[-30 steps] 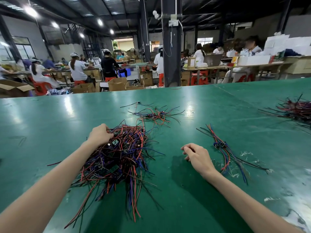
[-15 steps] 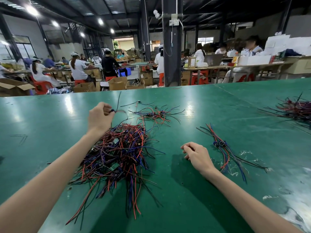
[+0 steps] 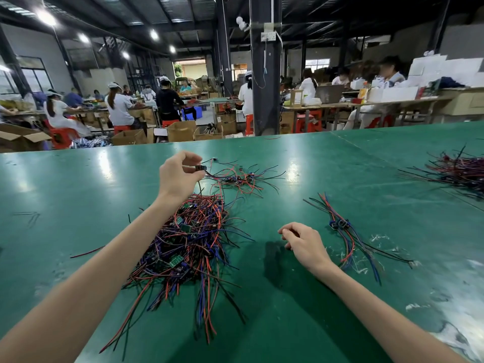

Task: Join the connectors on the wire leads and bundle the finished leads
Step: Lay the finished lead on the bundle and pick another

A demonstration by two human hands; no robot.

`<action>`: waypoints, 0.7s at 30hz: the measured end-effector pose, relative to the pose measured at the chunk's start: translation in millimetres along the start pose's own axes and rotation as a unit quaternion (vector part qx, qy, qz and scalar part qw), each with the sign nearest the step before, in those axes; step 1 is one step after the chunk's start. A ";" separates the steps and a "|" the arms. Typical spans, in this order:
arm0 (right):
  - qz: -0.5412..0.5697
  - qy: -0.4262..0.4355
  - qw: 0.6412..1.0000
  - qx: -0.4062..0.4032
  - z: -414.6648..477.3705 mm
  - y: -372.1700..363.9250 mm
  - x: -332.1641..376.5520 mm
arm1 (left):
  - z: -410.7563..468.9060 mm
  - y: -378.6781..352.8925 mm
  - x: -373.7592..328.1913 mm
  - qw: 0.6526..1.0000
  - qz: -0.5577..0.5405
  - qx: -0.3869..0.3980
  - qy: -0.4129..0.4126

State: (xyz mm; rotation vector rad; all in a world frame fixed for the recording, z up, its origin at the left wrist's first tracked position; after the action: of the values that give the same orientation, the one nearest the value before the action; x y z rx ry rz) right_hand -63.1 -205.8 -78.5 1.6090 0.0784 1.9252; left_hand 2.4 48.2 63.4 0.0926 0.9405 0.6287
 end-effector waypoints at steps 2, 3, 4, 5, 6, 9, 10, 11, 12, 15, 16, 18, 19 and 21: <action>0.003 0.002 1.000 0.000 0.0 -1.1 0.2 | -5.2 -0.6 0.0 0.999 -0.043 -0.007 0.029; 0.006 0.005 1.000 -0.001 -0.1 -1.7 0.3 | -9.2 -2.8 -1.0 0.995 -0.080 -0.001 0.051; 0.006 0.009 1.000 -0.003 -0.3 -2.3 0.5 | -14.2 -6.4 -2.4 0.991 -0.116 0.008 0.071; 0.006 0.016 1.000 -0.004 -0.8 -2.9 0.9 | -20.2 -11.0 -4.3 0.985 -0.147 0.020 0.090; 0.006 0.024 1.000 -0.005 -1.2 -3.2 1.5 | -26.9 -16.9 -6.6 0.978 -0.175 0.035 0.110; 0.011 0.039 0.999 0.000 -2.3 -3.5 3.0 | -50.6 -35.3 -16.8 0.950 -0.260 0.060 0.162; 0.016 0.041 0.999 0.002 -2.7 -3.5 3.4 | -58.0 -40.2 -20.8 0.940 -0.289 0.061 0.171; 0.023 0.043 0.999 0.003 -3.1 -3.3 3.8 | -64.7 -44.7 -25.1 0.929 -0.317 0.063 0.178; 0.030 0.045 0.999 0.003 -3.3 -3.2 4.2 | -70.6 -48.3 -29.3 0.919 -0.342 0.068 0.182; 0.016 0.055 0.998 0.003 -3.2 -3.3 4.6 | -83.0 -54.0 -42.4 0.898 -0.382 0.100 0.194; 0.009 0.058 0.998 0.004 -3.2 -3.3 4.9 | -85.3 -54.6 -46.7 0.895 -0.383 0.115 0.197; 0.013 0.063 0.998 0.004 -3.6 -3.2 5.1 | -89.1 -55.3 -54.3 0.888 -0.380 0.151 0.208; 0.017 0.065 0.998 0.003 -3.8 -3.0 5.1 | -90.9 -55.9 -57.5 0.882 -0.380 0.171 0.219; 0.021 0.064 0.998 0.001 -4.4 -2.8 4.9 | -94.7 -58.1 -62.0 0.865 -0.383 0.213 0.243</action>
State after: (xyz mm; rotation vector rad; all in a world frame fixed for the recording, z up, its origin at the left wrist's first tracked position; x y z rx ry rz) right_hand -66.3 -199.6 -76.6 1.4988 0.0997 2.0597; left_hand -70.7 -51.1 31.9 -0.0563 1.4797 -0.3288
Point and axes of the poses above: each hand's wrist, its own z-axis towards the middle knuckle, its own y-axis out of the back of the hand, x = y × z, the point moved 3 cm from there along z, towards the middle knuckle, and after that the axes turned 8 degrees about -x, right-handed, at the moved point
